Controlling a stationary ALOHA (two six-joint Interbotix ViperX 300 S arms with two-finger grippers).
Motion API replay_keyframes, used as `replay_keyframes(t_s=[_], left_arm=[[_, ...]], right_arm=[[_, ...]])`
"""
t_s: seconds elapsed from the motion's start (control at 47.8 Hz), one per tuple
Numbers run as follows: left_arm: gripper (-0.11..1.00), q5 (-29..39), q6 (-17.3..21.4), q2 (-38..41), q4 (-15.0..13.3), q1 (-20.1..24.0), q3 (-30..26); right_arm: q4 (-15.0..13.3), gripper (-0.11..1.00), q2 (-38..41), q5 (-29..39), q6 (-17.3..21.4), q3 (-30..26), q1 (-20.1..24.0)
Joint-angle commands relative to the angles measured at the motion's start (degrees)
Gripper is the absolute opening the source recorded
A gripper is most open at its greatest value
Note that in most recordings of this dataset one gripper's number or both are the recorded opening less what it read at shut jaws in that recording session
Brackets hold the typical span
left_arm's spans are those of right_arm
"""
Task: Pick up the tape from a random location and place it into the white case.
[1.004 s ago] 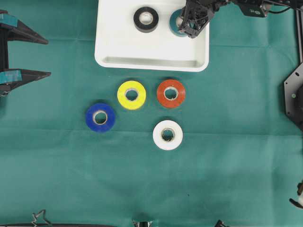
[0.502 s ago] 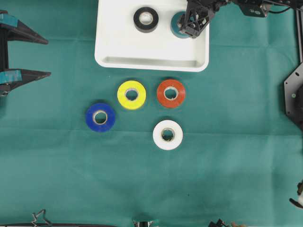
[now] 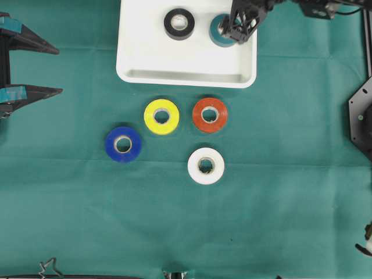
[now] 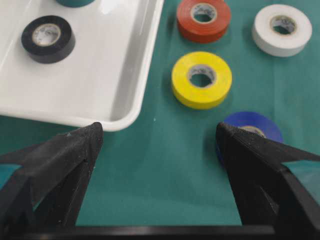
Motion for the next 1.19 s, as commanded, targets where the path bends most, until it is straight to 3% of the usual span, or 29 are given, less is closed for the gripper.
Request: replay_keyframes(t_s=[0.0,0.314,0.523,0.732,1.025,1.171], left_arm=[[0.98,-0.53,0.0,0.26,-0.09,-0.09,-0.97],[0.98,-0.53,0.0,0.26,0.0,-0.09,-0.97],[0.98,-0.53,0.0,0.26,-0.09,-0.09,-0.97],[0.98,-0.53,0.0,0.26,0.0,-0.09,-0.97],[0.98,-0.53,0.0,0.26,0.0,-0.09,-0.97],[0.98,-0.53,0.0,0.26,-0.09,-0.09,-0.97]], right_arm=[[-0.09,0.87,-4.75,2.02,-0.09,-2.29,0.0],[-1.93,0.87,-13.18,10.2,0.09,-5.19,0.09],[-1.85,0.86,-13.36,7.47,0.44,-4.39,1.14],[-1.32,0.86,-13.01,5.54,0.53,-4.39,7.38],[-0.26,0.86,-12.66,4.39,1.14,-4.39,19.6],[-0.53,0.86,-12.66,3.69,1.76,-4.39,21.62]])
